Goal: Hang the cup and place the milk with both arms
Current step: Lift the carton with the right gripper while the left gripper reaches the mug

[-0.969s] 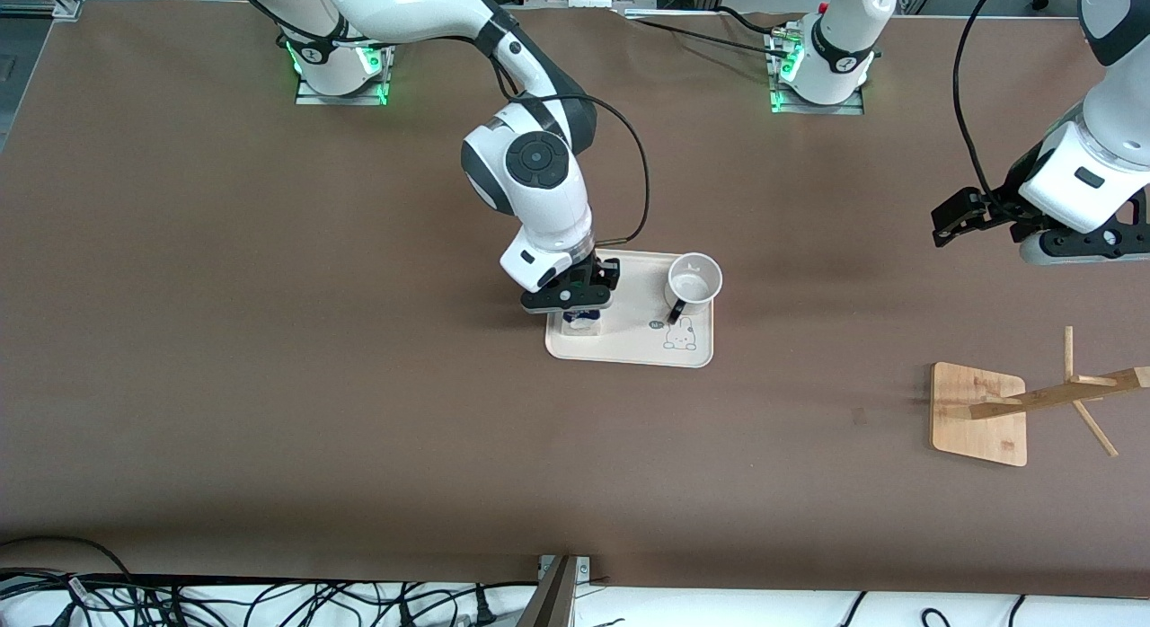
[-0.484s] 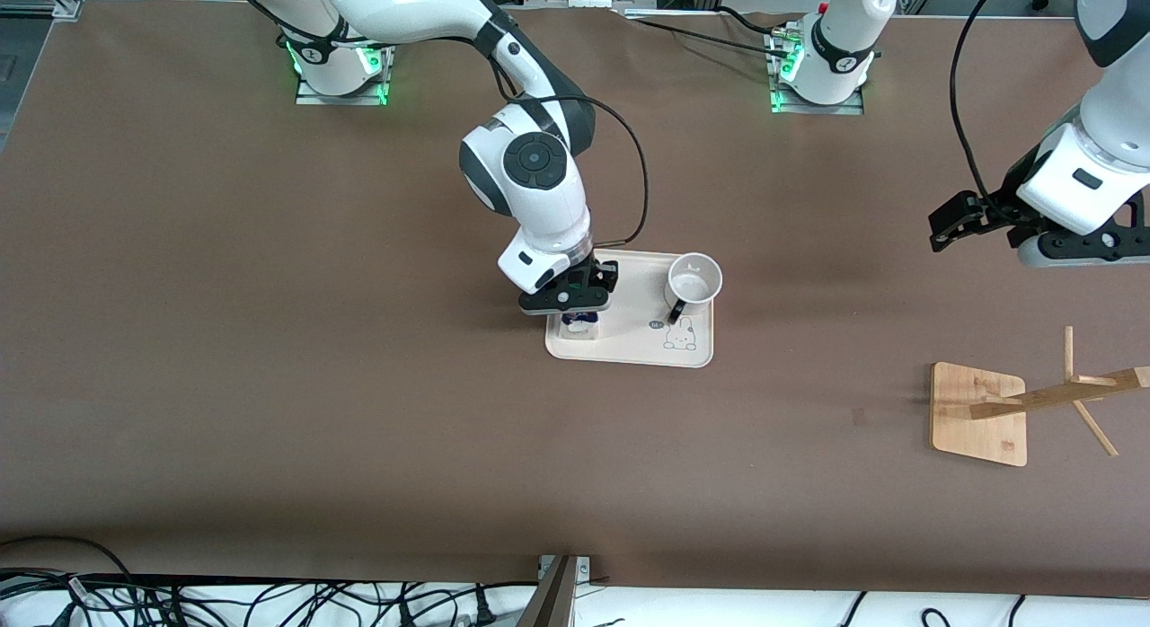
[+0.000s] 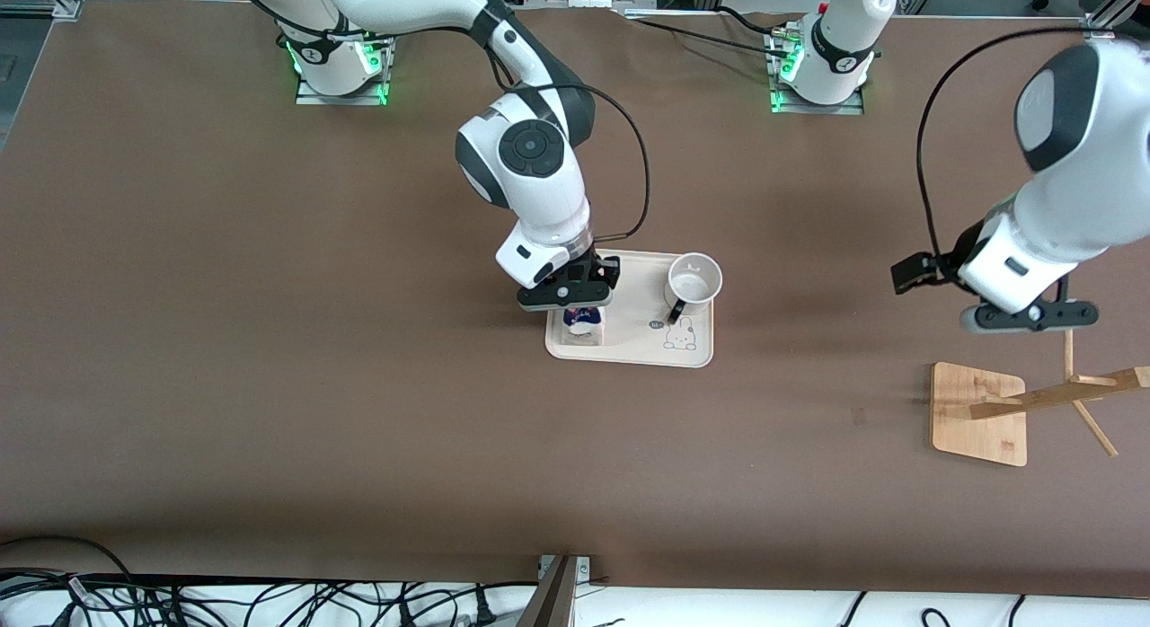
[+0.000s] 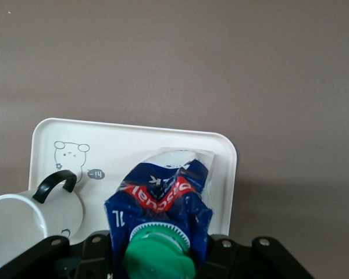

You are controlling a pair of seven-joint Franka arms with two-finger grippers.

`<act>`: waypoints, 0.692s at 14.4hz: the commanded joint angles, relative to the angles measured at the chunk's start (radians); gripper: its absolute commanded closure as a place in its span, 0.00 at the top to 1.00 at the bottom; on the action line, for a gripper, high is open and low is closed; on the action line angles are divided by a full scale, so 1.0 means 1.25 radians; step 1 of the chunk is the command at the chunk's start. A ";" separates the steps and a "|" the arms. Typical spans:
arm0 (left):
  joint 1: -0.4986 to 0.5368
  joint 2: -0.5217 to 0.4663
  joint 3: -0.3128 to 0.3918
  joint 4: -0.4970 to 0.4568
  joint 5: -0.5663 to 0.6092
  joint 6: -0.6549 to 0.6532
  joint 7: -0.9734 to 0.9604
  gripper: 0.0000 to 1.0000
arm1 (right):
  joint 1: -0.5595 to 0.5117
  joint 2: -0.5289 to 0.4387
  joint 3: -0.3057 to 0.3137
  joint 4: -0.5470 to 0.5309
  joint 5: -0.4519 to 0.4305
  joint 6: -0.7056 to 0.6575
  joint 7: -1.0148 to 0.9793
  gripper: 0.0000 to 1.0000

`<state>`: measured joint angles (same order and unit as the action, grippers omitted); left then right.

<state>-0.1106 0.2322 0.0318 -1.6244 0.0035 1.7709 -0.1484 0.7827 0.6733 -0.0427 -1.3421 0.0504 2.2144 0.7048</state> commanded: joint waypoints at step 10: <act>-0.010 0.159 -0.070 0.000 -0.092 0.018 0.058 1.00 | 0.000 -0.181 -0.097 -0.006 -0.007 -0.235 -0.075 0.35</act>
<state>-0.1192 0.4157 -0.0272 -1.6302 -0.0974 1.7727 -0.1245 0.7792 0.4792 -0.1424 -1.3349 0.0487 1.9422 0.6267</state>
